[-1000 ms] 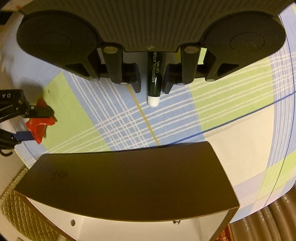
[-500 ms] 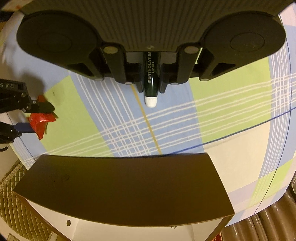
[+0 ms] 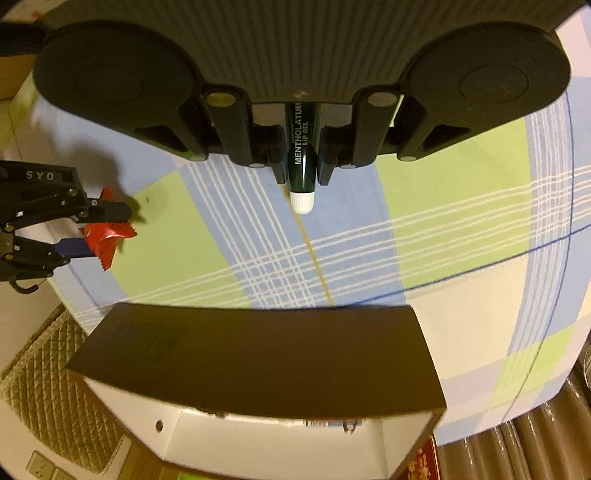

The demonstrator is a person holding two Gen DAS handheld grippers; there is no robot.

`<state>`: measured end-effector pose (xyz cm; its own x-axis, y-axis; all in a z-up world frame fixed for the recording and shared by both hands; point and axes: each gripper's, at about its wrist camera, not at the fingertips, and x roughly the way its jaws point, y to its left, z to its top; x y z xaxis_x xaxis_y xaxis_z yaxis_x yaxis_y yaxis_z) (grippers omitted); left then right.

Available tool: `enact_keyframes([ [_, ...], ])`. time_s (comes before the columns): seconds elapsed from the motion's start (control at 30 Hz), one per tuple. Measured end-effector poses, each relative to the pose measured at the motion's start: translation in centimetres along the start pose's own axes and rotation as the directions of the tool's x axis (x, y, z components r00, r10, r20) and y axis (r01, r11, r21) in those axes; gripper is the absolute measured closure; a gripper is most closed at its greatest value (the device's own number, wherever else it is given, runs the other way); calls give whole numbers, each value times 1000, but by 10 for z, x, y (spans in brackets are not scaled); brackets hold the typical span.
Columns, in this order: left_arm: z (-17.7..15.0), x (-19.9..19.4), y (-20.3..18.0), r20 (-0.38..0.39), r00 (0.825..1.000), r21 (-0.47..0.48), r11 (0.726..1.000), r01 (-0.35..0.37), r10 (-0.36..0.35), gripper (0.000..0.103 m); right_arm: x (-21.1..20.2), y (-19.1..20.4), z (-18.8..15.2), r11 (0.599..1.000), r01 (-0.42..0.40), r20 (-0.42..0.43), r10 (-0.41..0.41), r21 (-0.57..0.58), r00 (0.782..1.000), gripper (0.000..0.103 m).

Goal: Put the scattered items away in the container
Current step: 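Lift the green tube and red packet and carry both toward the box, then lower both items into the box and open both grippers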

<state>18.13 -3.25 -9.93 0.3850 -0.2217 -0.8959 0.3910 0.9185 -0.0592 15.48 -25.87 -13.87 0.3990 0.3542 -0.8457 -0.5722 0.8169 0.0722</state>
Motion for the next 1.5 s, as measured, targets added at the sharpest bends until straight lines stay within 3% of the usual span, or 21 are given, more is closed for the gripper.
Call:
enact_keyframes([
  [0.47, 36, -44, -11, 121, 991, 62, 996, 57, -64, 91, -40, 5, 26, 998, -55, 74, 53, 22, 996, 59],
  [0.9, 111, -57, -32, 250, 962, 153, 985, 77, -114, 91, -66, -14, 90, 998, -16, 199, 28, -60, 980, 59],
  [1.2, 170, -41, -36, 274, 953, 218, 974, 68, -128, 91, -57, -45, 148, 982, 98, 239, -58, -162, 969, 59],
  [1.5, 217, 8, -33, 237, 962, 205, 975, 89, -138, 91, -14, -82, 195, 991, 94, 222, -72, -92, 972, 59],
])
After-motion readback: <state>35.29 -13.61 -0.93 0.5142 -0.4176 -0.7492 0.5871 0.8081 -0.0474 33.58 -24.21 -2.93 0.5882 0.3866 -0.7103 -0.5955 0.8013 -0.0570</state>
